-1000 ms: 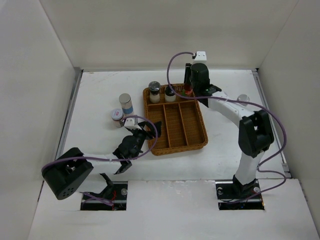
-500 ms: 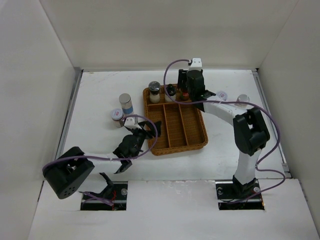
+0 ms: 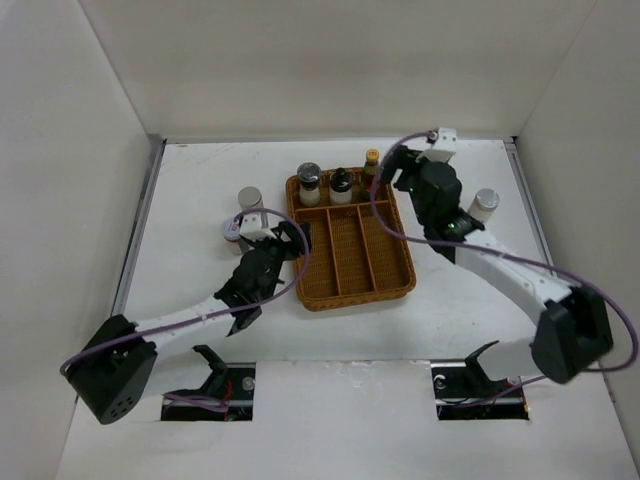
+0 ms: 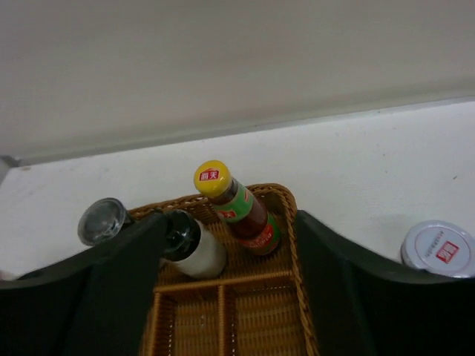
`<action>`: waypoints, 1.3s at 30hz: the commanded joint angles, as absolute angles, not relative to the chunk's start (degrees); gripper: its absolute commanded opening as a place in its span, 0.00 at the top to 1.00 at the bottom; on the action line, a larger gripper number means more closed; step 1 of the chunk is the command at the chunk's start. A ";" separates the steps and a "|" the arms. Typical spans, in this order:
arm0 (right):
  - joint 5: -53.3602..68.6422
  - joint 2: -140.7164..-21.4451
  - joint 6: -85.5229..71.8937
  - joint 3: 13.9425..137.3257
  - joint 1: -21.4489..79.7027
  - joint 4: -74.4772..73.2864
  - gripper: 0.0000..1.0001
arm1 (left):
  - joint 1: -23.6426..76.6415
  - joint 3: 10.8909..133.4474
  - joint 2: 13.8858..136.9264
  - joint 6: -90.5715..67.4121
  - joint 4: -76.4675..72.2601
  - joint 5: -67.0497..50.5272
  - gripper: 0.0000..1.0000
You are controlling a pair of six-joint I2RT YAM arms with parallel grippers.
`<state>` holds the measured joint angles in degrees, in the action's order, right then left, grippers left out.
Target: Organize the condiment bottles
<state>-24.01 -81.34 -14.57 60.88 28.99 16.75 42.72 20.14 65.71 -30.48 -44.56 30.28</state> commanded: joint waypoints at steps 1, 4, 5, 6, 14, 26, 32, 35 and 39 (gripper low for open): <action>-24.87 -73.59 -24.23 50.92 30.54 19.42 0.31 | 40.31 29.59 61.53 -30.32 -28.53 33.92 0.32; -24.08 -68.83 -29.61 42.56 31.94 18.81 0.71 | 36.09 35.23 61.70 -31.63 -16.38 35.33 0.27; -23.91 -67.34 -30.14 40.45 32.73 18.81 0.75 | 34.60 37.16 62.05 -32.51 -12.52 35.51 0.23; -23.91 -65.85 -30.32 38.52 33.61 18.72 0.75 | 33.89 38.22 62.31 -32.87 -10.57 35.77 0.20; -23.38 -59.15 -30.23 29.54 37.48 22.49 0.26 | 26.42 52.20 74.08 -31.03 -0.18 36.21 0.09; -18.98 -62.40 -30.59 29.97 37.57 23.20 0.15 | 20.96 62.31 89.73 -27.25 1.32 34.98 0.12; -19.25 -61.79 -30.59 29.62 37.57 23.20 0.15 | 21.49 60.04 87.47 -25.84 -1.92 35.06 0.54; -19.34 -61.70 -30.85 29.36 37.22 23.20 0.15 | 23.32 57.93 80.45 -24.00 -5.35 36.56 0.62; -19.77 -61.52 -30.85 29.18 37.22 23.20 0.16 | 29.72 56.17 70.87 -19.61 -6.68 39.28 0.63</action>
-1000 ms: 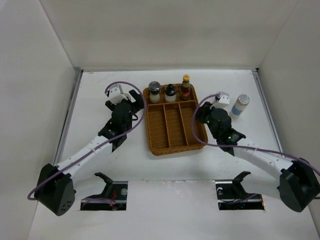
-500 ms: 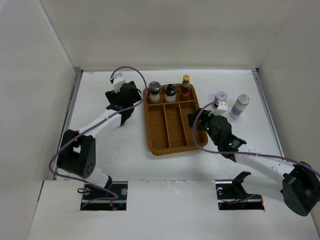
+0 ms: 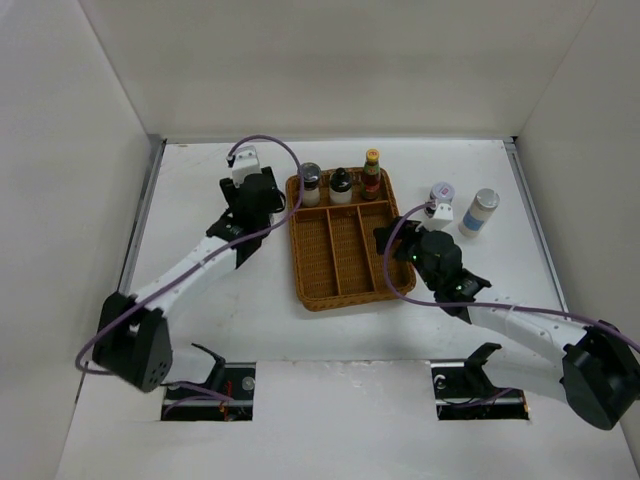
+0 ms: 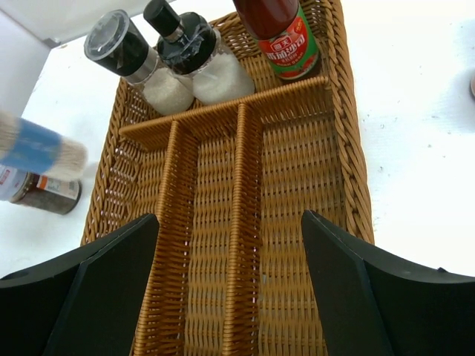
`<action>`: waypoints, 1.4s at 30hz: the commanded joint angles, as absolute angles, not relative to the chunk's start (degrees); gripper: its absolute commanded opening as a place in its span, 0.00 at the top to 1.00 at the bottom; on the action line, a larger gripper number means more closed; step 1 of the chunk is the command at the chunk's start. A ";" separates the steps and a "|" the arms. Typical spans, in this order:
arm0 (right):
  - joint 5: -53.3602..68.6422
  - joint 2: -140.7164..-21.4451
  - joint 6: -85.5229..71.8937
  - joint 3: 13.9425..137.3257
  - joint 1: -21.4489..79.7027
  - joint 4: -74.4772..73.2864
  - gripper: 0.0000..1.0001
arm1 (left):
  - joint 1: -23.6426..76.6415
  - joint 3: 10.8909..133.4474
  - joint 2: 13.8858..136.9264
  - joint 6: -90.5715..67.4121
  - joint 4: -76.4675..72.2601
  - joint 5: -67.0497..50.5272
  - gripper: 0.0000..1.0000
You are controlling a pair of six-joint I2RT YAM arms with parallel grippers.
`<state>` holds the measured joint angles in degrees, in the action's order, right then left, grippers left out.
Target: Organize the condiment bottles
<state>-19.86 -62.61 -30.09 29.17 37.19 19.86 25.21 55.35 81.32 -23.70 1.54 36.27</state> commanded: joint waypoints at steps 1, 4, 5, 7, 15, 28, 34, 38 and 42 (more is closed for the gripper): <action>-19.86 -61.44 -30.85 29.09 37.13 23.20 0.16 | 31.66 55.64 69.01 -18.82 -6.33 39.64 0.63; -20.91 -60.47 -30.85 28.74 36.96 23.38 0.16 | 36.59 53.18 66.27 -19.77 -5.54 38.68 0.63; -21.53 -60.29 -30.85 28.48 36.96 23.55 0.16 | 38.17 53.00 66.79 -20.65 -5.45 37.89 0.63; -22.23 -59.94 -30.85 28.04 36.96 23.99 0.16 | 40.90 53.78 69.07 -21.88 -5.27 35.96 0.63; -22.24 -58.62 -30.85 27.60 36.96 23.91 0.15 | 42.50 54.84 80.14 -21.88 -15.37 32.96 0.63; -21.27 -60.38 -30.94 28.21 37.04 23.99 0.14 | 41.53 51.95 88.95 -21.18 -21.09 34.28 0.25; -21.27 -60.21 -30.94 28.21 36.96 23.82 0.13 | 42.49 50.28 80.44 -19.51 -18.11 36.55 0.08; -21.36 -59.33 -31.11 27.69 36.52 24.08 0.12 | 40.31 46.42 70.69 -20.12 -11.45 41.30 0.08; -21.53 -59.50 -31.11 27.77 36.69 24.08 0.11 | 33.20 44.03 67.24 -28.18 1.89 40.53 0.08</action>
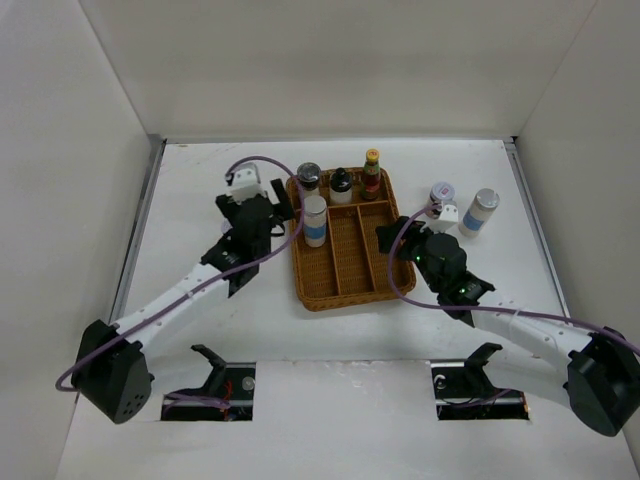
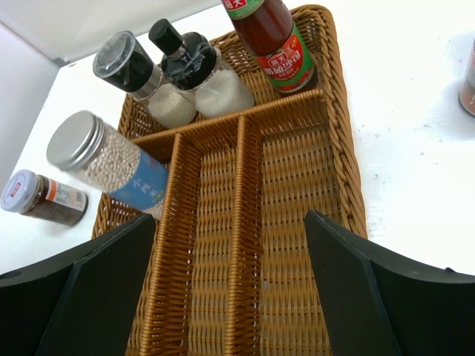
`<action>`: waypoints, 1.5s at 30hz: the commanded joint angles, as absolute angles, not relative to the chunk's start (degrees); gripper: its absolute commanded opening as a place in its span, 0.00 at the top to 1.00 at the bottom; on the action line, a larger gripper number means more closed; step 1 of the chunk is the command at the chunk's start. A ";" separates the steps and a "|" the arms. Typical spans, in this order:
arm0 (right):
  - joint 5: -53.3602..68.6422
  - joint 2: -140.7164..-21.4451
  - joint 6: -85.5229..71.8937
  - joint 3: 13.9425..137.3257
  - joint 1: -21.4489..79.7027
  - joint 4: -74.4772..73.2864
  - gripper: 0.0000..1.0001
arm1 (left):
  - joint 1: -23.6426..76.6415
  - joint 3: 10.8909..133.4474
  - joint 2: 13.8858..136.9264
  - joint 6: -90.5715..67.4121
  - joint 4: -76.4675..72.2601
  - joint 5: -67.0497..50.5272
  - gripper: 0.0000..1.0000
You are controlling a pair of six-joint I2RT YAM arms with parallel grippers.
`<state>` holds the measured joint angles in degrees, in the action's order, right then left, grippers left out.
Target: Organize the condiment bottles
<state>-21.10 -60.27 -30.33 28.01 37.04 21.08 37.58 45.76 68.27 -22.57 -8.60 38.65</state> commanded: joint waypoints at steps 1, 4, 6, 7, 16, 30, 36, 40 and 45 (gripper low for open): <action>-21.27 -59.85 -31.20 27.77 36.43 24.08 0.11 | 31.09 44.38 67.50 -30.39 5.50 38.86 0.08; -21.27 -60.21 -31.03 28.21 36.69 23.99 0.10 | 25.72 43.77 68.99 -32.61 8.53 35.78 0.08; -21.45 -60.29 -30.94 28.13 36.69 24.08 0.09 | 24.04 43.68 71.09 -32.69 8.35 36.03 0.07; -21.18 -60.73 -31.11 28.13 36.69 24.08 0.09 | 23.69 43.86 72.06 -32.70 8.44 36.21 0.07; -20.39 -61.79 -30.85 28.92 36.69 23.55 0.08 | 20.70 43.07 78.39 -32.34 2.65 39.38 0.07; -20.65 -61.26 -31.02 28.39 36.69 24.17 0.08 | 22.53 40.34 66.65 -28.75 -1.34 36.39 0.63; -21.36 -61.61 -30.94 28.21 36.34 24.17 0.08 | 36.67 44.64 54.42 -26.19 13.16 35.69 0.64; -21.88 -59.95 -31.02 27.69 36.25 24.17 0.08 | 44.85 46.14 53.61 -26.37 15.04 35.25 0.64; -23.47 -56.61 -30.85 26.98 35.73 23.55 0.12 | 52.06 47.46 59.66 -24.88 6.18 32.96 0.64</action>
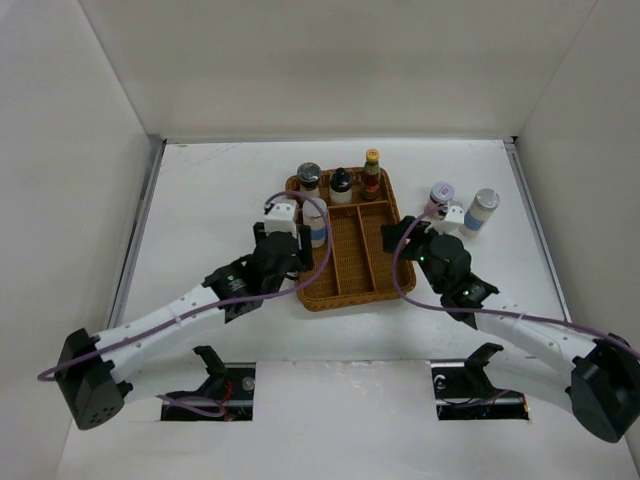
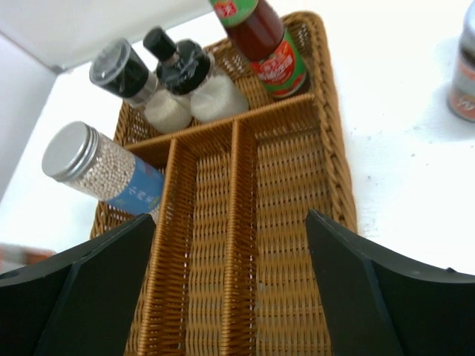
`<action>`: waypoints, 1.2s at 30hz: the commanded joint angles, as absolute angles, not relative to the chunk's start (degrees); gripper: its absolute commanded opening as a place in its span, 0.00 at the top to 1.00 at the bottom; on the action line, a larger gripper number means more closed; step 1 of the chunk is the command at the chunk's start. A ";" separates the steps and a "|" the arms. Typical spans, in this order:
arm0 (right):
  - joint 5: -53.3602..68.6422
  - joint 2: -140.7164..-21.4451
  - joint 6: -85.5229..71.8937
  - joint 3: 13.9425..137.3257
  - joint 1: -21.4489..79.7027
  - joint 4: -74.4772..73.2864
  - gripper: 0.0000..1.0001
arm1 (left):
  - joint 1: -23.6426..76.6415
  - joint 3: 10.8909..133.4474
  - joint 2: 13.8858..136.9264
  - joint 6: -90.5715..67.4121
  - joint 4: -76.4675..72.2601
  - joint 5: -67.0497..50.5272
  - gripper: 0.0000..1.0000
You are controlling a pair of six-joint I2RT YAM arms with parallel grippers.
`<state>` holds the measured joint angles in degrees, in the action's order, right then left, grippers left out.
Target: Organize the condiment bottles
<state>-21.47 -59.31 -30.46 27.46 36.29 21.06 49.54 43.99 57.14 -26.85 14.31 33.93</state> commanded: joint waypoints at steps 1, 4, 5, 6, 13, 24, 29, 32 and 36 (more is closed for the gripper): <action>-23.73 -56.17 -30.85 26.81 35.73 23.55 0.15 | 52.51 47.46 61.68 -23.83 4.15 32.70 0.64; -24.96 -55.02 -30.85 26.11 35.20 23.64 0.38 | 53.21 48.34 66.95 -22.24 -0.33 30.68 0.64; -25.22 -54.67 -30.85 25.84 35.20 23.90 0.46 | 53.39 48.34 68.19 -21.98 -2.00 29.89 0.64; -25.66 -53.97 -30.94 25.49 35.20 24.17 0.64 | 53.39 48.34 69.33 -21.45 -3.67 29.19 0.64; -23.04 -54.31 -33.31 26.54 33.88 23.91 0.95 | 52.69 43.78 75.14 -20.22 -11.85 27.87 0.62; -30.84 -56.60 -31.21 34.53 26.33 14.69 0.41 | 52.34 37.10 76.56 -19.16 -19.41 28.65 0.17; -39.44 -56.95 -24.27 39.54 21.76 9.77 0.02 | 52.07 31.57 70.24 -19.77 -28.98 32.42 0.00; -43.67 -58.44 -19.79 44.02 16.85 5.64 0.00 | 51.37 26.92 64.54 -19.77 -37.23 34.71 0.00; -43.16 -63.79 -18.11 48.77 9.46 2.99 0.00 | 50.32 19.09 58.81 -20.65 -49.54 39.62 0.00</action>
